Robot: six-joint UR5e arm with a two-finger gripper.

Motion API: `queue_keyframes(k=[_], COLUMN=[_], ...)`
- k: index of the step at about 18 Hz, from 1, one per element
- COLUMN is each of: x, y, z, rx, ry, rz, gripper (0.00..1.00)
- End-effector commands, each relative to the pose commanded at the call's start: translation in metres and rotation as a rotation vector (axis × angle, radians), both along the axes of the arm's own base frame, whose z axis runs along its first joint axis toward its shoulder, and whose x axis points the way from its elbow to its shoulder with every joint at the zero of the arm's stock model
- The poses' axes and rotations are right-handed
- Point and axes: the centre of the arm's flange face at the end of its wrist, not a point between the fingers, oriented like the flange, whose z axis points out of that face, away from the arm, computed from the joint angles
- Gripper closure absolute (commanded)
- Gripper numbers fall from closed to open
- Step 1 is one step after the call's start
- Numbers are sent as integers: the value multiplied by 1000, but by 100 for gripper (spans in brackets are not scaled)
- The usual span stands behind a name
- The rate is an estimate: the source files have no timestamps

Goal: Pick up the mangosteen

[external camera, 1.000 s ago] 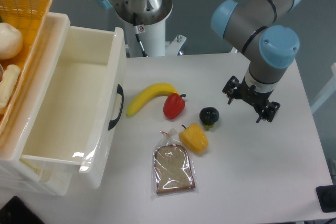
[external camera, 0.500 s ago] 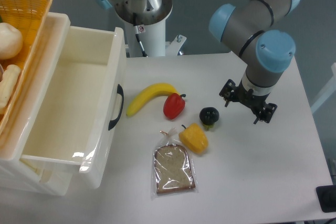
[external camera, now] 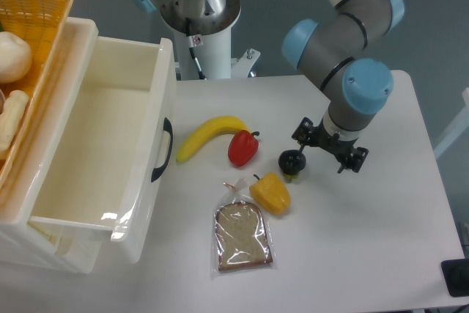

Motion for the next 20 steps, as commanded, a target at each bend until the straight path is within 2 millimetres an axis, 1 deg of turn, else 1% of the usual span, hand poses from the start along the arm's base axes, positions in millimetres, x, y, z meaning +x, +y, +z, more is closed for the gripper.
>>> queue_keyframes(k=[2, 3, 5, 9, 10, 11, 16, 17, 18, 19, 20], x=[-1, 0, 8, 15, 18, 20, 25, 27, 27, 27, 27], y=[0, 1, 3, 2, 4, 7, 7, 10, 9, 9, 9], z=[-3, -10, -19, -29, -33, -33, -39, -40, -39, -39, -38], rx=[0, -5, -13, -23, -27, -28, -46, -56, -67, -73, -71], ry=[-3, -13, -28, -40, -47, -46, -51, -47, -42, -39, -36], rz=[0, -1, -11, -13, -19, -25, -33, -43, -46, -47, -47], gripper=[0, 0, 0, 0, 0, 0, 0, 0, 5, 13, 23])
